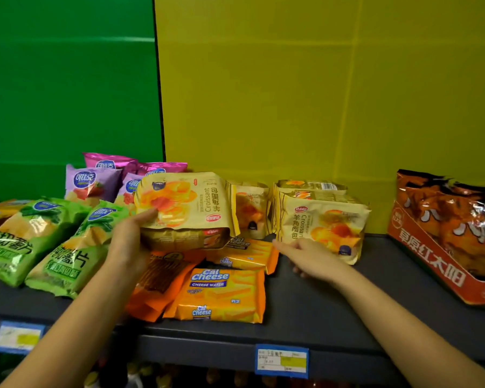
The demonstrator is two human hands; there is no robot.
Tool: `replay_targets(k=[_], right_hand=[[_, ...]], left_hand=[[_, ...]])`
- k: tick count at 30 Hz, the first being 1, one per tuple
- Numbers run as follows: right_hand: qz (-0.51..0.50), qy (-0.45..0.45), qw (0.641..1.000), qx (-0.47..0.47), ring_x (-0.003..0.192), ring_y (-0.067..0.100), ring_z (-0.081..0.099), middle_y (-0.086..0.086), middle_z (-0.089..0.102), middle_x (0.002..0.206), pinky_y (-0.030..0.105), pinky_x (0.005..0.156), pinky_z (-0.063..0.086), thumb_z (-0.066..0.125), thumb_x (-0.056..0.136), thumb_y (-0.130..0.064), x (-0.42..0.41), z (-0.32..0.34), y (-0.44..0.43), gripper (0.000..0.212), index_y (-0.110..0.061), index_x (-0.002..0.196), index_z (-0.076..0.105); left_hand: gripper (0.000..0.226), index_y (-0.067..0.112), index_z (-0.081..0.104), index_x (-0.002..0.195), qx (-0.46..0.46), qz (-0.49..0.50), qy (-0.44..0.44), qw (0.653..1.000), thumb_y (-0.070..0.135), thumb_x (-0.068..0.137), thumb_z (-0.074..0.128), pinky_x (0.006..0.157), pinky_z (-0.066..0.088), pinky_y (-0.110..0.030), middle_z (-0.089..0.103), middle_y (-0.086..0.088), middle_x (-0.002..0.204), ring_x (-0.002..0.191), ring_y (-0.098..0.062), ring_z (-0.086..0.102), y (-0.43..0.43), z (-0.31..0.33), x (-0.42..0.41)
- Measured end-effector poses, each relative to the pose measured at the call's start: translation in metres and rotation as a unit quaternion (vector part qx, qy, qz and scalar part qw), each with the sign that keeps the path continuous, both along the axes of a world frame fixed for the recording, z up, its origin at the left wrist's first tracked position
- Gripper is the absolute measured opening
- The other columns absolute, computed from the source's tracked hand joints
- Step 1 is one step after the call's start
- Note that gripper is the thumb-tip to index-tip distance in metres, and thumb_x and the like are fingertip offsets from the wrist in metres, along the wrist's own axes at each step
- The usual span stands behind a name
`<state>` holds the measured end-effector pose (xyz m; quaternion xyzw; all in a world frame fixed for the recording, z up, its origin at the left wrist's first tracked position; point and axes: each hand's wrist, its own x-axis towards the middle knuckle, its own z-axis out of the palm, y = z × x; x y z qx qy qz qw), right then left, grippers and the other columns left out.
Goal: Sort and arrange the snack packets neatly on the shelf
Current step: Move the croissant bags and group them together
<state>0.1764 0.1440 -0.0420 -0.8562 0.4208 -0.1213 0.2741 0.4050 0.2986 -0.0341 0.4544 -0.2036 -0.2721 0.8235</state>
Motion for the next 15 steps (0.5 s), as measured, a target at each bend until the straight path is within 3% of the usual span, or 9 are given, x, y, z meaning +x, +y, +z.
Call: replay_targets(k=[2,4,6,7,11,15], right_hand=[[-0.006,0.025,1.000,0.000,0.083,0.027,0.063,0.015,0.063,0.081,0.035,0.082,0.047,0.029,0.084,-0.069,0.022,-0.009,0.000,0.063,-0.013,0.068,0.051],[-0.024,0.053,0.998,-0.025,0.102,0.031,0.062,0.018,0.066,0.104,0.035,0.088,0.045,0.028,0.078,-0.077,0.041,-0.016,-0.001,0.075,-0.011,0.087,0.063],[-0.053,0.083,0.994,-0.046,0.116,0.033,0.054,0.017,0.058,0.127,0.036,0.091,0.043,0.028,0.070,-0.084,0.056,-0.019,-0.004,0.096,-0.007,0.120,0.059],[-0.065,0.096,0.992,-0.051,0.119,0.033,0.052,0.017,0.055,0.131,0.037,0.090,0.043,0.028,0.066,-0.087,0.063,-0.020,-0.006,0.103,-0.007,0.127,0.054],[-0.099,0.119,0.987,-0.052,0.125,0.032,0.048,0.014,0.049,0.137,0.036,0.093,0.042,0.035,0.062,-0.088,0.081,-0.024,-0.010,0.107,-0.010,0.135,0.045],[-0.082,0.112,0.990,-0.032,0.124,0.030,0.050,0.008,0.051,0.136,0.036,0.094,0.043,0.047,0.056,-0.086,0.090,-0.021,-0.004,0.103,-0.018,0.134,0.048]], left_hand=[[0.015,0.010,0.063,0.085,-0.002,-0.001,0.004,1.000,0.009,0.088,0.048,0.060,0.058,-0.029,0.074,0.001,0.067,0.054,-0.012,0.070,-0.001,-0.002,0.000],[0.016,0.011,0.062,0.085,-0.007,-0.002,0.004,1.000,0.008,0.089,0.048,0.052,0.058,-0.026,0.074,0.003,0.061,0.053,-0.011,0.070,-0.003,-0.005,0.000],[0.015,0.012,0.063,0.088,-0.008,0.002,0.004,1.000,0.008,0.088,0.049,0.060,0.057,-0.029,0.075,0.004,0.064,0.057,-0.011,0.070,-0.005,-0.007,0.001],[0.015,0.012,0.064,0.092,-0.010,0.006,0.002,1.000,0.009,0.087,0.050,0.065,0.055,-0.031,0.075,0.003,0.070,0.061,-0.011,0.071,-0.006,-0.009,0.002],[0.037,0.003,0.059,0.118,-0.023,0.010,0.021,0.999,0.009,0.082,0.056,0.087,0.052,-0.043,0.067,-0.013,0.110,0.097,-0.028,0.066,-0.011,-0.017,0.008],[0.054,0.002,0.054,0.125,-0.020,0.010,0.023,0.999,0.012,0.072,0.063,0.089,0.052,-0.048,0.065,-0.019,0.119,0.107,-0.035,0.063,-0.015,-0.026,0.016]])
